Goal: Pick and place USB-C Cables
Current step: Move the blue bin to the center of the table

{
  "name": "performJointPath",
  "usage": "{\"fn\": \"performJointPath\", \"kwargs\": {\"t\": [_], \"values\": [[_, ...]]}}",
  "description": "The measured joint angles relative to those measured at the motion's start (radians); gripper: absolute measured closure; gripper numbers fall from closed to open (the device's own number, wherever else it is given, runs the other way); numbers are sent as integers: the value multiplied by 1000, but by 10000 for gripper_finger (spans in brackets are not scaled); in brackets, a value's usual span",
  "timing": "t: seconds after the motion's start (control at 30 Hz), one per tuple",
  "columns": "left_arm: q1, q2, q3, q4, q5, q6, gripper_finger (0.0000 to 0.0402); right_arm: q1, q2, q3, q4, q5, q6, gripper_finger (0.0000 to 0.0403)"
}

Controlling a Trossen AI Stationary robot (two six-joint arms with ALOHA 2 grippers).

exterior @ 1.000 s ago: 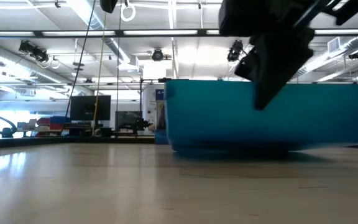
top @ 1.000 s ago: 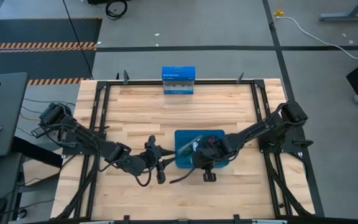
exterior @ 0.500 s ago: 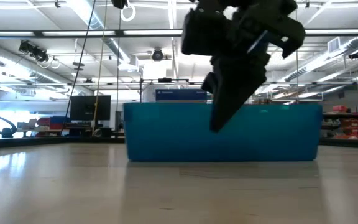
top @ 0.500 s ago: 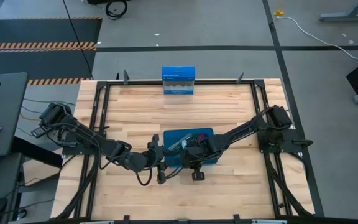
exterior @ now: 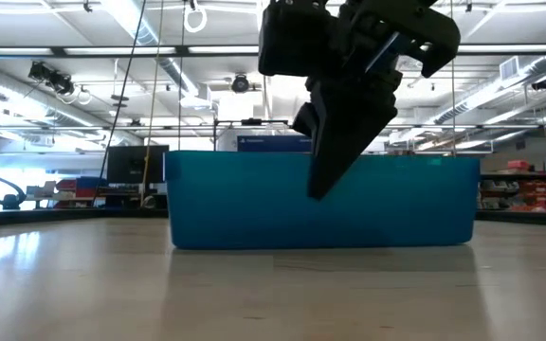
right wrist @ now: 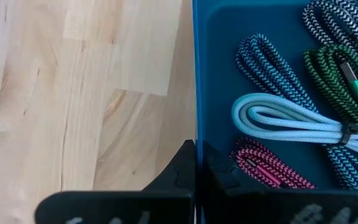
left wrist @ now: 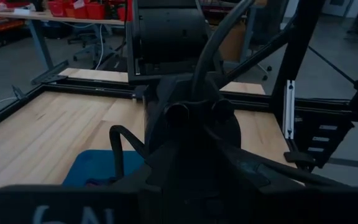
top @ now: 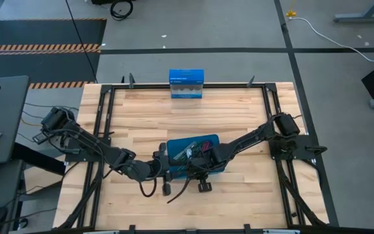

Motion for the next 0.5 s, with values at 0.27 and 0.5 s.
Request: {"fn": "performJointPath", "kwargs": {"t": [0.27, 0.5], "values": [[2, 0, 0, 8, -1, -3, 296, 5, 0, 0, 27, 51, -5, 397], [2, -2, 0, 13, -8, -3, 296, 2, 0, 0, 67, 53, -25, 397]]}}
